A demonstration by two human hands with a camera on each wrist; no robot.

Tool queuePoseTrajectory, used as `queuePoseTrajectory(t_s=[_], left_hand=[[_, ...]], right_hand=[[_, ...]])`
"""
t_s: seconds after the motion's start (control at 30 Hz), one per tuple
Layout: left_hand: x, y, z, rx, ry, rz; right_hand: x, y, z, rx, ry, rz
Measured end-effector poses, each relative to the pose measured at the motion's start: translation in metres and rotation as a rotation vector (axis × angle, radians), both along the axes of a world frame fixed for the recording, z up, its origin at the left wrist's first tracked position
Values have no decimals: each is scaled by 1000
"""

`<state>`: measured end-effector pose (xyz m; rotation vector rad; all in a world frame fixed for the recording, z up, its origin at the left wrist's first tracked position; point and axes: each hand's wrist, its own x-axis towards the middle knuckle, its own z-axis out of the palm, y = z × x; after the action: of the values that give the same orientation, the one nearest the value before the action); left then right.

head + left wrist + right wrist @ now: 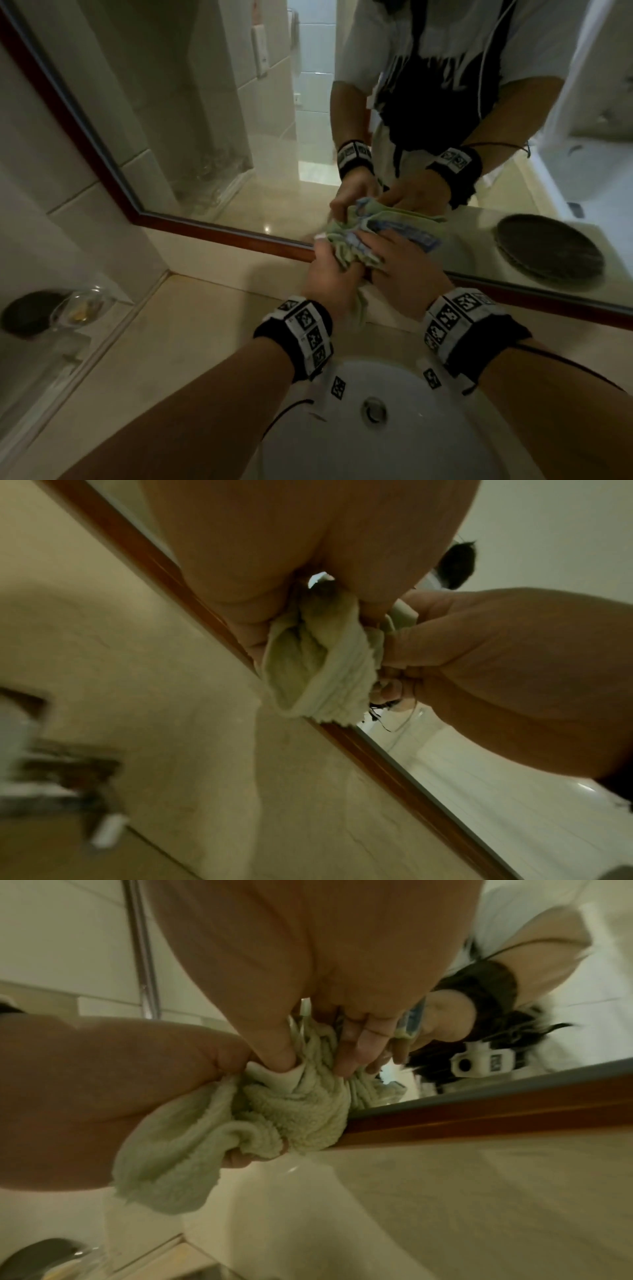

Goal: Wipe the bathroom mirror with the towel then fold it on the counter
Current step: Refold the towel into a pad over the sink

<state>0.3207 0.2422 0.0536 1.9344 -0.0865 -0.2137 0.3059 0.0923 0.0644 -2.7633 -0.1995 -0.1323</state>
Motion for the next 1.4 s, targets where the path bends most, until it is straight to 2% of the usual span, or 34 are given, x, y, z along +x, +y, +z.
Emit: queuePoseTrajectory(t_s=[0.17, 0.23, 0.3, 0.4, 0.47, 0.6, 0.77, 0.9, 1.03, 1.2, 1.4], left_hand=[[-45, -99, 0, 39, -75, -108], [-66, -142, 0, 21, -104, -147], [-86, -184, 0, -4, -100, -189], [-114, -248, 2, 9, -40, -285], [-129, -280, 4, 2, 2, -277], [-141, -298, 4, -34, 20, -220], [-117, -263, 0, -86, -8, -213], [-96, -226, 3, -99, -95, -229], [-67, -172, 0, -119, -38, -148], [-16, -64, -3, -124, -41, 24], [60, 93, -4, -130, -47, 233]], right_hand=[[-57, -101, 6, -39, 10, -75], [-81, -142, 8, -140, 25, -115], [-104, -182, 10, -257, 46, -184], [-145, -237, 23, -303, 21, -324], [-172, -267, 31, -246, -29, -362], [-190, -292, 40, -25, 77, -455], [-145, -254, 35, -39, 155, -427], [-130, -225, 33, 18, 105, -416], [-102, -170, 25, 21, 16, -369], [-41, -67, 17, -23, -9, -294], [45, 101, 9, 22, 38, -261]])
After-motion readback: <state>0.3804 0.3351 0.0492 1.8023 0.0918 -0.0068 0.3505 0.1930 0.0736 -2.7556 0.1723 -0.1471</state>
